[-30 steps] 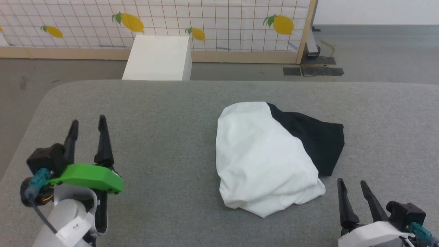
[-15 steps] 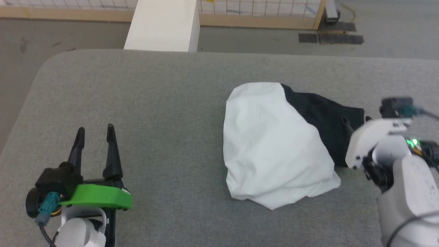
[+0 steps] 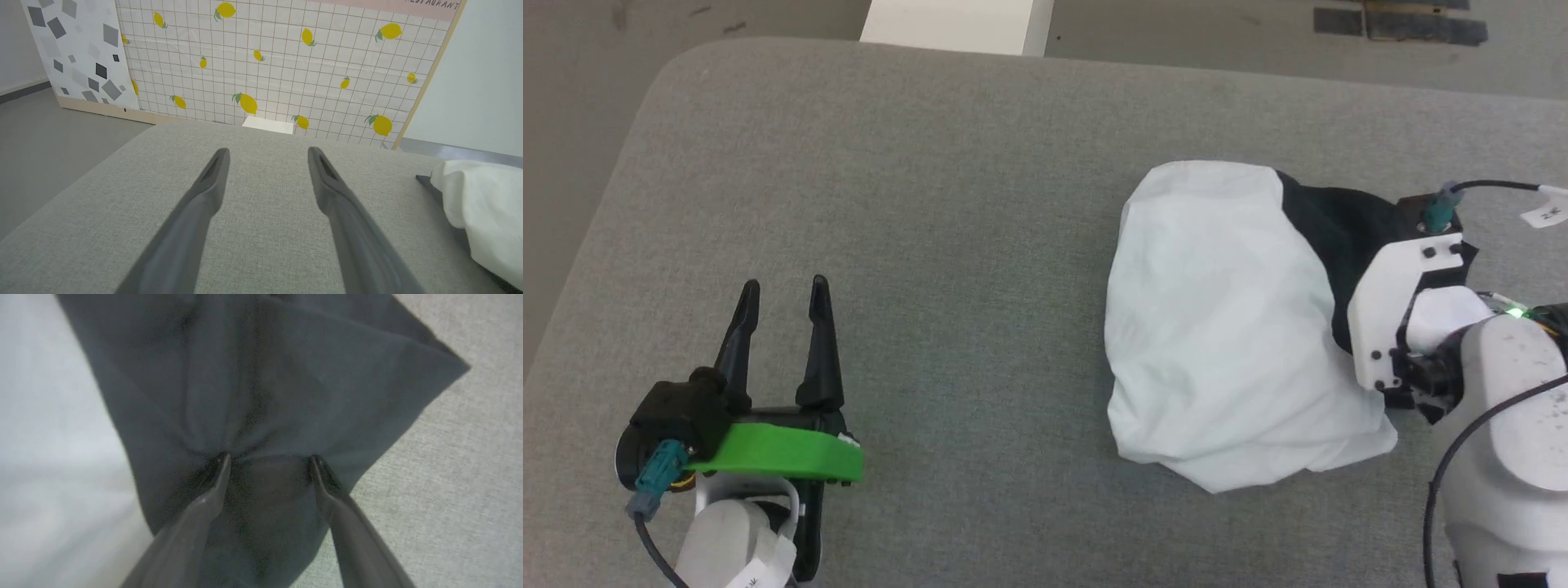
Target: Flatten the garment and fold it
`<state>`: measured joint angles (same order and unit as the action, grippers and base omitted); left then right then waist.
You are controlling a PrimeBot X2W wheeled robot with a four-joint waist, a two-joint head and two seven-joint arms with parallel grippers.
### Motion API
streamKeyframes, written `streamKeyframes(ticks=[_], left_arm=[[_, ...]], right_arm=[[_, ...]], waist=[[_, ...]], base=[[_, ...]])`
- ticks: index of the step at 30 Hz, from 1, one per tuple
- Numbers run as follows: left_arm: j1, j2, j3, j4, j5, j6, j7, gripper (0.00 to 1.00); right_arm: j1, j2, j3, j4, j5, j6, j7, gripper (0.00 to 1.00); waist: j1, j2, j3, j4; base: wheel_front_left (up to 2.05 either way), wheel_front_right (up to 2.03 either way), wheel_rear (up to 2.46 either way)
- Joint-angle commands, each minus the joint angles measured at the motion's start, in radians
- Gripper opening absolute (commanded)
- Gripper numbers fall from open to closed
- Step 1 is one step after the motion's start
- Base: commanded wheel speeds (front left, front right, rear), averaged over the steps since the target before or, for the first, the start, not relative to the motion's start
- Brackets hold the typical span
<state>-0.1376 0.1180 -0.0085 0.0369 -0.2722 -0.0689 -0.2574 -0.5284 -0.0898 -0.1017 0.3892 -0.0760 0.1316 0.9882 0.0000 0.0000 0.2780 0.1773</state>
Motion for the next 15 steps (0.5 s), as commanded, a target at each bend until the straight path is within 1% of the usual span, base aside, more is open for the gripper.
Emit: streamKeyframes(ticks=[1, 2, 3, 4, 5, 9, 13, 15], left_arm=[[-0.024, -0.009, 0.008, 0.005, 0.009, -0.007, -0.004, 1.0], [-0.027, -0.013, 0.013, 0.009, 0.009, -0.011, -0.004, 1.0], [-0.029, -0.016, 0.018, 0.011, 0.01, -0.014, -0.004, 1.0], [-0.032, -0.02, 0.022, 0.014, 0.012, -0.017, -0.004, 1.0], [-0.033, -0.022, 0.025, 0.015, 0.014, -0.02, -0.004, 1.0], [-0.034, -0.032, 0.038, 0.021, 0.024, -0.03, -0.004, 1.0], [-0.031, -0.042, 0.041, 0.022, 0.03, -0.039, -0.004, 1.0], [-0.027, -0.045, 0.039, 0.023, 0.033, -0.043, -0.004, 1.0]], right_arm=[[0.057, 0.008, 0.011, 0.019, 0.019, -0.001, 0.023, 1.0], [0.064, 0.007, 0.012, 0.007, 0.035, -0.001, 0.028, 0.33], [0.067, 0.006, 0.012, -0.008, 0.043, -0.001, 0.019, 0.15], [0.069, 0.0, 0.016, -0.026, 0.05, -0.001, 0.002, 0.0], [0.071, -0.002, 0.016, -0.038, 0.059, -0.001, -0.011, 0.0], [0.067, -0.009, -0.007, -0.111, 0.094, -0.001, -0.139, 0.0], [0.088, 0.004, -0.068, -0.222, 0.116, -0.001, -0.277, 0.0], [0.12, 0.015, -0.117, -0.296, 0.123, -0.001, -0.322, 0.0]], waist=[[0.0, 0.0, 0.018, 0.014], [0.0, 0.0, 0.02, 0.013], [0.0, 0.0, 0.021, 0.012], [0.0, 0.0, 0.022, 0.01], [0.0, 0.0, 0.021, 0.007], [0.0, 0.0, 0.007, -0.01], [0.0, 0.0, -0.025, -0.033], [0.0, 0.0, -0.043, -0.046]], base=[[0.0, 0.0, 0.0], [0.0, 0.0, 0.0], [0.0, 0.0, 0.0], [0.0, 0.0, 0.0], [0.0, 0.0, 0.0], [0.0, 0.0, 0.0], [0.0, 0.0, 0.0], [0.0, 0.0, 0.0]])
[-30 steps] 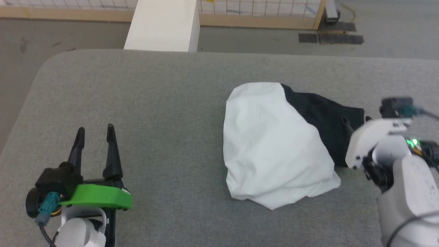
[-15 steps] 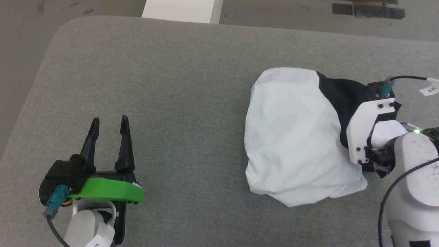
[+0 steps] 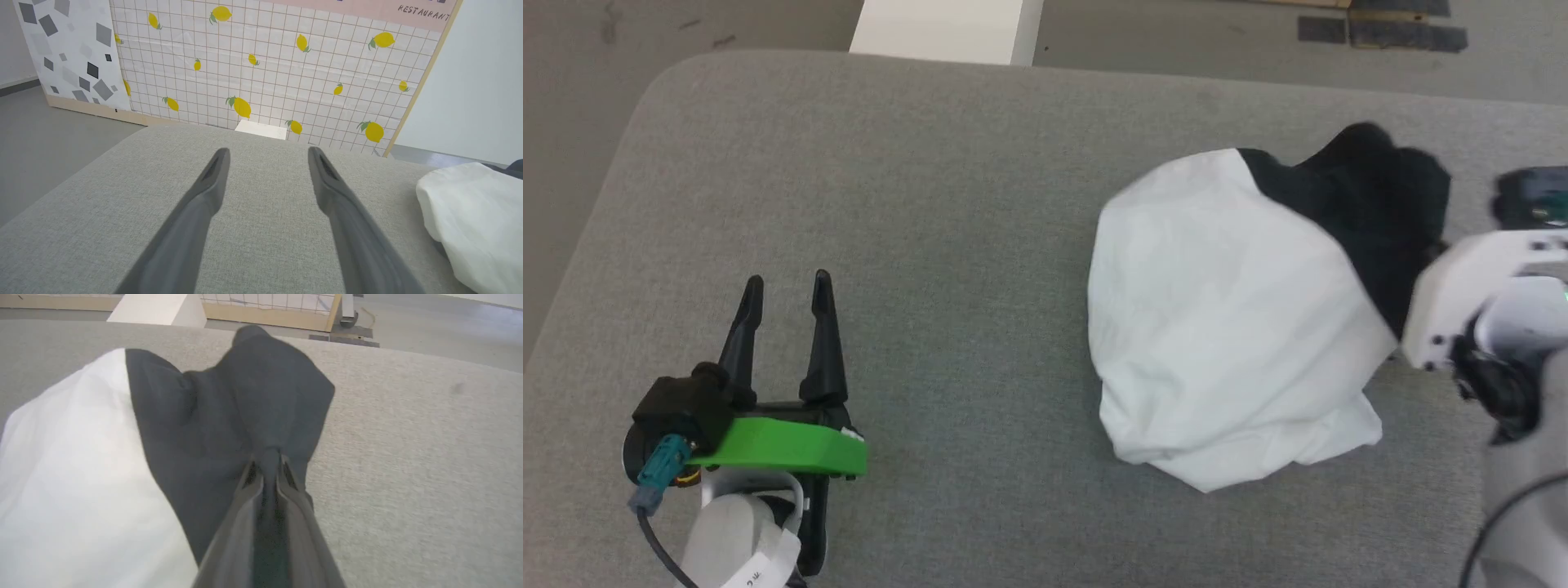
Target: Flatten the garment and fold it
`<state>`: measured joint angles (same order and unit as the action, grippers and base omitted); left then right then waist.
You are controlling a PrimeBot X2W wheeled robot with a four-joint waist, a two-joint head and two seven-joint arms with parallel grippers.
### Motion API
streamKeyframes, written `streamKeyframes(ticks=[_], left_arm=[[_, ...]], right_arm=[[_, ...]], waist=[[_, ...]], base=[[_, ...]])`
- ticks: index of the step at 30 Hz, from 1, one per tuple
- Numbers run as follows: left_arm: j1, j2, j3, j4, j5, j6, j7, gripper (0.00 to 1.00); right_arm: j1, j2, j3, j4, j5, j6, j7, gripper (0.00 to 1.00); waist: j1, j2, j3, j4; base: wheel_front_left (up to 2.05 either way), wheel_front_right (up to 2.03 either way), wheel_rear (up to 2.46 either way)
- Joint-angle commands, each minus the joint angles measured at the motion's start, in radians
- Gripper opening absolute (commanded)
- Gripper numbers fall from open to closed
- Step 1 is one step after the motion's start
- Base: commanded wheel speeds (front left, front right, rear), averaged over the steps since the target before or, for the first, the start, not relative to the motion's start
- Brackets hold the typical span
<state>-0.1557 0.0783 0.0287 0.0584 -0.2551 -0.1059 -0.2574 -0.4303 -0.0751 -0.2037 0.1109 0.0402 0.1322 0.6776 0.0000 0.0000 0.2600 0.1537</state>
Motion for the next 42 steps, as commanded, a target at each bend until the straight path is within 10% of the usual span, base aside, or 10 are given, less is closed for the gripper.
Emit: streamKeyframes(ticks=[1, 6, 12, 13, 14, 24, 36, 42], left_arm=[[-0.006, -0.007, 0.0, 0.003, 0.017, -0.007, -0.004, 1.0], [0.009, -0.014, -0.018, 0.011, 0.023, -0.015, -0.004, 1.0], [0.014, -0.013, -0.028, 0.022, 0.024, -0.019, -0.004, 1.0], [0.015, -0.012, -0.029, 0.025, 0.024, -0.019, -0.004, 1.0], [0.015, -0.012, -0.031, 0.028, 0.023, -0.02, -0.004, 1.0], [-0.055, -0.021, -0.147, 0.068, -0.087, -0.024, 0.041, 1.0], [-0.43, -0.011, -0.687, 0.21, -0.409, -0.025, 0.662, 1.0], [-0.498, 0.024, -0.745, 0.311, -0.382, 0.0, 0.82, 1.0]], right_arm=[[0.043, 0.005, -0.041, -0.05, 0.007, -0.002, -0.023, 0.0], [0.271, 0.023, -0.236, -0.214, 0.002, -0.002, 0.022, 0.0], [0.466, 0.024, -0.243, -0.179, 0.161, -0.002, 0.084, 0.03], [0.469, 0.025, -0.236, -0.17, 0.181, -0.002, 0.049, 0.85], [0.467, 0.025, -0.228, -0.161, 0.202, -0.002, 0.019, 1.0], [0.359, 0.025, -0.286, -0.117, 0.322, -0.002, -0.421, 1.0], [0.331, 0.025, -0.217, -0.067, 0.279, -0.002, -0.452, 1.0], [0.327, 0.025, -0.219, -0.064, 0.276, -0.002, -0.463, 1.0]], waist=[[0.0, 0.0, -0.035, -0.028], [0.0, 0.0, -0.08, -0.061], [0.0, 0.0, -0.092, -0.089], [0.0, 0.0, -0.094, -0.094], [0.0, 0.0, -0.097, -0.096], [0.0, 0.0, -0.134, -0.093], [0.0, 0.0, -0.097, -0.154], [0.0, 0.0, -0.061, -0.192]], base=[[0.0, 0.0, 0.0], [0.0, 0.0, 0.0], [0.0, 0.0, 0.0], [0.0, 0.0, 0.0], [0.0, 0.0, 0.0], [0.0, 0.0, 0.0], [0.0, 0.0, 0.0], [0.0, 0.0, 0.0]])
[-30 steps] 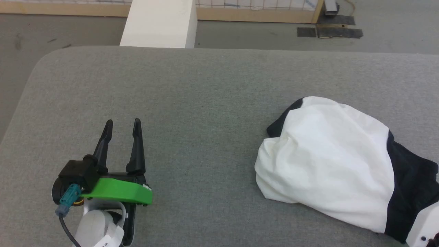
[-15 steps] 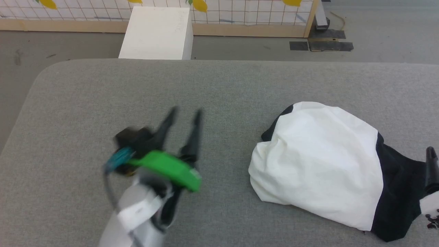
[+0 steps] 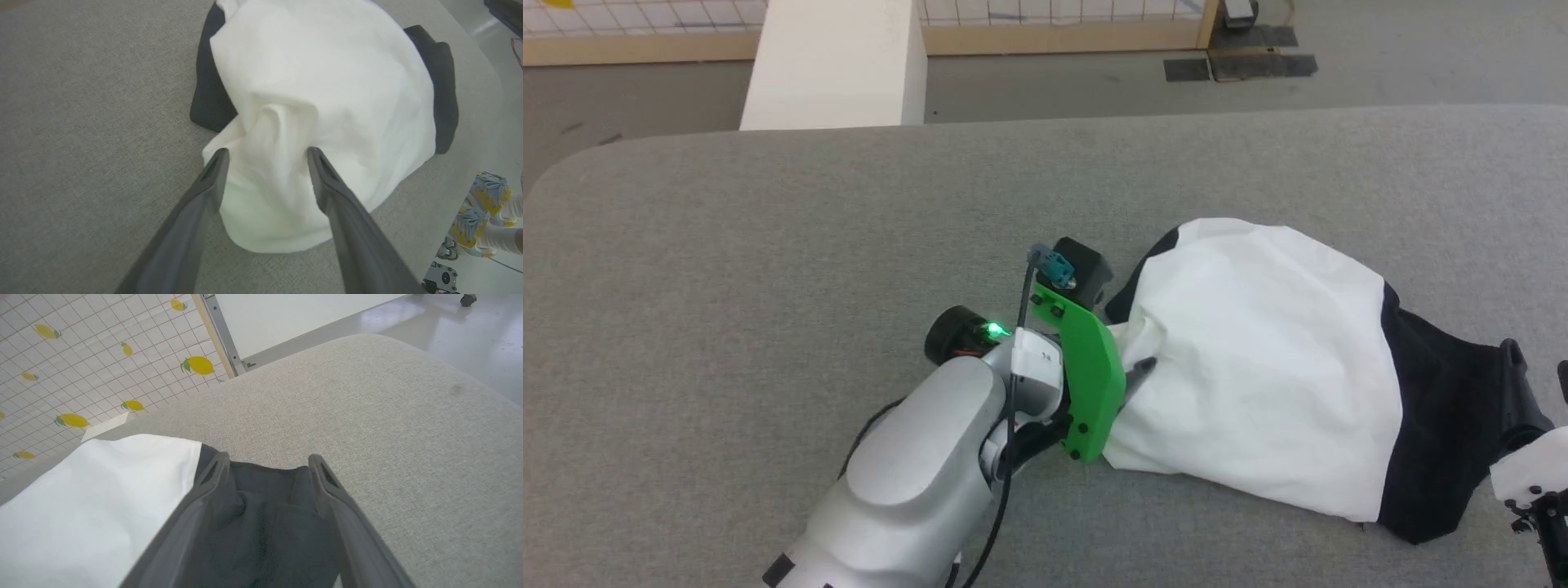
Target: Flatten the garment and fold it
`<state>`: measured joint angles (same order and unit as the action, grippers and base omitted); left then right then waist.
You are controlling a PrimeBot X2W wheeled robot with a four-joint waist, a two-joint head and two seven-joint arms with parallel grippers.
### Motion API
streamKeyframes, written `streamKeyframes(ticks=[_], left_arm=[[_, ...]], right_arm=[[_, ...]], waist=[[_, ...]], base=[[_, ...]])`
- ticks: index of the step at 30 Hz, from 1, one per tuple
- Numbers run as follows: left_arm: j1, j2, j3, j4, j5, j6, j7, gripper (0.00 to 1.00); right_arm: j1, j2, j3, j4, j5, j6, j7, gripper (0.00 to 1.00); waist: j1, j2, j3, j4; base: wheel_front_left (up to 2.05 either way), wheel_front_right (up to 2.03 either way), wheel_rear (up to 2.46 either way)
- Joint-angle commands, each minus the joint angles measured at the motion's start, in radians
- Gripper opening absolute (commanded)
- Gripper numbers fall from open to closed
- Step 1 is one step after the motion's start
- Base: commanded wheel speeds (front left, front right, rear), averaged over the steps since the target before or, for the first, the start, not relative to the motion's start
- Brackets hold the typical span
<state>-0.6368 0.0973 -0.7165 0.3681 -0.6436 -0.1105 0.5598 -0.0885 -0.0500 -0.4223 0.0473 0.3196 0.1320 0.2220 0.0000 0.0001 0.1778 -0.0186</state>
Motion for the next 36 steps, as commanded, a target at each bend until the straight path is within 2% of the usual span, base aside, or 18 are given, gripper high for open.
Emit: streamKeyframes(ticks=[1, 2, 3, 4, 5, 11, 14, 17, 22, 24, 27, 29, 31, 36], left_arm=[[-0.018, 0.005, -0.002, 0.008, 0.004, 0.008, 0.015, 1.0], [-0.013, 0.002, -0.001, 0.011, -0.018, 0.005, 0.026, 1.0], [-0.01, 0.0, -0.002, 0.008, -0.033, 0.001, 0.03, 0.57], [-0.009, -0.002, 0.0, 0.001, -0.042, -0.002, 0.022, 0.1], [-0.006, -0.004, -0.001, -0.004, -0.062, -0.006, 0.023, 0.0], [-0.018, 0.003, 0.011, -0.052, -0.121, -0.016, -0.034, 0.0], [-0.034, 0.021, 0.053, -0.076, -0.131, -0.017, -0.094, 0.0], [-0.05, 0.051, 0.118, -0.107, -0.133, 0.003, -0.154, 0.0], [-0.025, 0.14, 0.217, -0.192, -0.12, 0.085, -0.196, 0.0], [0.047, 0.206, 0.281, -0.275, -0.119, 0.164, -0.197, 0.0], [0.159, 0.267, 0.318, -0.359, -0.127, 0.232, -0.168, 0.0], [0.263, 0.298, 0.299, -0.408, -0.141, 0.258, -0.113, 0.0], [0.353, 0.31, 0.259, -0.436, -0.163, 0.263, -0.061, 0.0], [0.504, 0.284, 0.155, -0.437, -0.235, 0.238, 0.032, 0.0]], right_arm=[[-0.014, 0.0, -0.004, -0.001, -0.006, -0.001, -0.007, 1.0], [-0.013, 0.0, -0.01, 0.0, -0.007, -0.001, -0.01, 1.0], [-0.012, 0.0, -0.013, 0.001, -0.007, -0.001, -0.013, 1.0], [-0.011, 0.0, -0.015, 0.002, -0.008, -0.001, -0.014, 1.0], [-0.01, 0.0, -0.019, 0.005, -0.008, -0.001, -0.016, 1.0], [-0.014, 0.0, -0.016, 0.022, -0.018, -0.001, -0.018, 1.0], [-0.015, 0.0, -0.01, 0.031, -0.021, -0.001, -0.017, 1.0], [-0.011, 0.0, -0.007, 0.043, -0.03, -0.001, -0.014, 1.0], [-0.003, 0.0, 0.009, 0.061, -0.036, -0.001, -0.006, 1.0], [0.001, 0.0, 0.024, 0.071, -0.036, -0.001, -0.002, 1.0], [0.001, 0.0, 0.038, 0.084, -0.03, -0.001, -0.002, 1.0], [0.001, 0.0, 0.045, 0.093, -0.027, -0.001, -0.004, 1.0], [0.0, 0.0, 0.054, 0.103, -0.028, -0.001, -0.006, 1.0], [-0.006, 0.0, 0.073, 0.134, -0.022, -0.001, -0.015, 1.0]], waist=[[0.0, -0.0001, 0.026, -0.021], [0.0, -0.0001, 0.031, -0.023], [0.0, -0.0001, 0.033, -0.022], [0.0, -0.0001, 0.034, -0.021], [0.0, -0.0001, 0.034, -0.017], [0.0, -0.0001, 0.016, 0.026], [0.0, -0.0001, -0.006, 0.057], [0.0, -0.0001, -0.037, 0.096], [0.0, -0.0001, -0.086, 0.157], [0.0, -0.0001, -0.105, 0.193], [0.0, -0.0001, -0.116, 0.217], [0.0, -0.0001, -0.119, 0.236], [0.0, -0.0001, -0.12, 0.248], [0.0, -0.0001, -0.129, 0.265]], base=[[0.0, 0.0, 0.0], [0.0, 0.0, 0.0], [0.0, 0.0, 0.0], [0.0, 0.0, 0.0], [0.0, 0.0, 0.0], [0.0, 0.0, 0.0], [0.0, 0.0, 0.0], [0.0, 0.0, 0.0], [0.0, 0.0, 0.0], [0.0, 0.0, 0.0], [0.0, 0.0, 0.0], [0.0, 0.0, 0.0], [0.0, 0.0, 0.0], [0.0, 0.0, 0.0]])
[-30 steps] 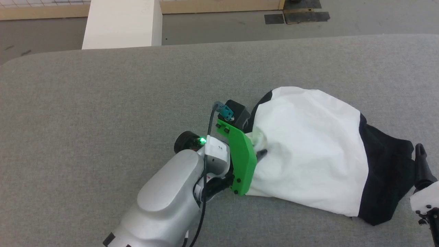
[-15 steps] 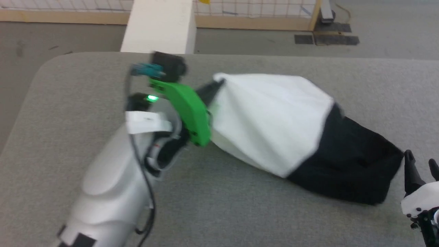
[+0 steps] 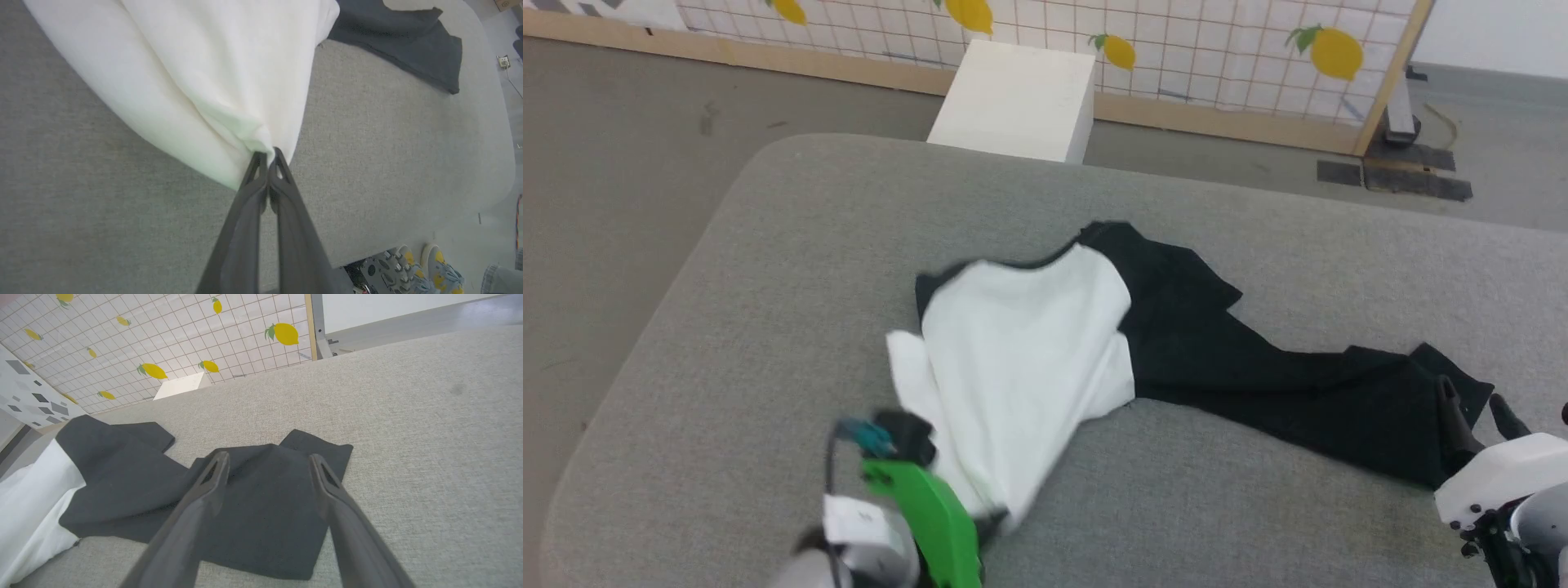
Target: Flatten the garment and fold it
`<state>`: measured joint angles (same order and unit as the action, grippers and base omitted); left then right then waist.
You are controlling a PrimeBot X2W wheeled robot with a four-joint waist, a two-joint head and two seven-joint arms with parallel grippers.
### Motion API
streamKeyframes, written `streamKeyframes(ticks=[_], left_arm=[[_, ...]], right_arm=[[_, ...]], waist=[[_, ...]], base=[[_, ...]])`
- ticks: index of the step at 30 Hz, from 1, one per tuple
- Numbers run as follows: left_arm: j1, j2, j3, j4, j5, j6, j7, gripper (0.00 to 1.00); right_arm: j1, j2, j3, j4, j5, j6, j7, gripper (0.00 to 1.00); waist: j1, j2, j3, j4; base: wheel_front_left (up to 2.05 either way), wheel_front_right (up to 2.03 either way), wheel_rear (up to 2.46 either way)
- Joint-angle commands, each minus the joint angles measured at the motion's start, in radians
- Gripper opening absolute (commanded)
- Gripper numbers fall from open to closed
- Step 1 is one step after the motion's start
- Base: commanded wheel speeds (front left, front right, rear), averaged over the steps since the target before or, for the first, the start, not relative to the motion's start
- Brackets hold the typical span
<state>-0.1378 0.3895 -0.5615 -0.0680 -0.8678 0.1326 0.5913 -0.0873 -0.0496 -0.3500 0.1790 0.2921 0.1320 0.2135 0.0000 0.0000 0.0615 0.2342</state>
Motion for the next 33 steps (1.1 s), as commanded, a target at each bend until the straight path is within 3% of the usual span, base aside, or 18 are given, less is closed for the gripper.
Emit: streamKeyframes(ticks=[1, 5, 6, 7, 13, 20, 25, 28, 29, 33], left_arm=[[0.025, -0.013, -0.02, 0.008, -0.023, -0.012, 0.018, 0.0], [0.054, -0.03, -0.021, 0.035, -0.05, -0.016, 0.011, 0.02], [0.055, -0.038, -0.005, 0.036, -0.06, -0.014, -0.008, 0.38], [0.055, -0.042, 0.012, 0.036, -0.067, -0.012, -0.026, 1.0], [0.037, -0.063, 0.189, -0.007, -0.105, -0.041, -0.239, 1.0], [0.017, -0.012, 0.33, 0.018, 0.114, -0.039, -0.633, 1.0], [0.028, -0.017, 0.369, 0.067, 0.23, -0.019, -0.821, 1.0], [0.014, -0.026, 0.387, 0.073, 0.315, -0.017, -0.849, 1.0], [0.001, -0.054, 0.418, 0.054, 0.362, -0.018, -0.852, 1.0], [-0.006, -0.12, 0.465, 0.039, 0.422, -0.061, -0.853, 1.0]], right_arm=[[-0.007, -0.001, 0.005, 0.009, 0.005, -0.001, -0.008, 1.0], [-0.006, -0.001, 0.013, 0.026, 0.004, -0.001, -0.015, 1.0], [-0.005, -0.001, 0.014, 0.029, 0.004, -0.001, -0.016, 1.0], [-0.003, -0.001, 0.017, 0.031, 0.002, -0.001, -0.016, 1.0], [-0.007, -0.001, 0.04, 0.031, -0.012, -0.001, -0.015, 1.0], [-0.073, -0.001, 0.137, 0.002, -0.052, -0.001, 0.055, 1.0], [-0.186, -0.001, 0.254, -0.01, -0.143, -0.001, 0.229, 1.0], [-0.267, -0.001, 0.326, -0.013, -0.223, -0.001, 0.342, 1.0], [-0.318, -0.01, 0.373, 0.006, -0.267, -0.001, 0.446, 1.0], [-0.417, -0.071, 0.466, 0.049, -0.321, -0.001, 0.649, 1.0]], waist=[[0.0, 0.0, -0.015, 0.013], [0.0, 0.0, -0.025, 0.019], [0.0, 0.0, -0.027, 0.02], [0.0, 0.0, -0.03, 0.021], [0.0, 0.0, -0.034, 0.02], [0.0, 0.0, -0.003, 0.012], [0.0, 0.0, 0.05, 0.01], [0.0, 0.0, 0.085, 0.017], [0.0, 0.0, 0.113, 0.022], [0.0, 0.0, 0.172, 0.036]], base=[[0.0, 0.0, 0.0], [0.0, 0.0, 0.0], [0.0, 0.0, 0.0], [0.0, 0.0, 0.0], [0.0, 0.0, 0.0], [0.0, 0.0, 0.0], [0.0, 0.0, 0.0], [0.0, 0.0, 0.0], [0.0, 0.0, 0.0], [0.0, 0.0, 0.0]])
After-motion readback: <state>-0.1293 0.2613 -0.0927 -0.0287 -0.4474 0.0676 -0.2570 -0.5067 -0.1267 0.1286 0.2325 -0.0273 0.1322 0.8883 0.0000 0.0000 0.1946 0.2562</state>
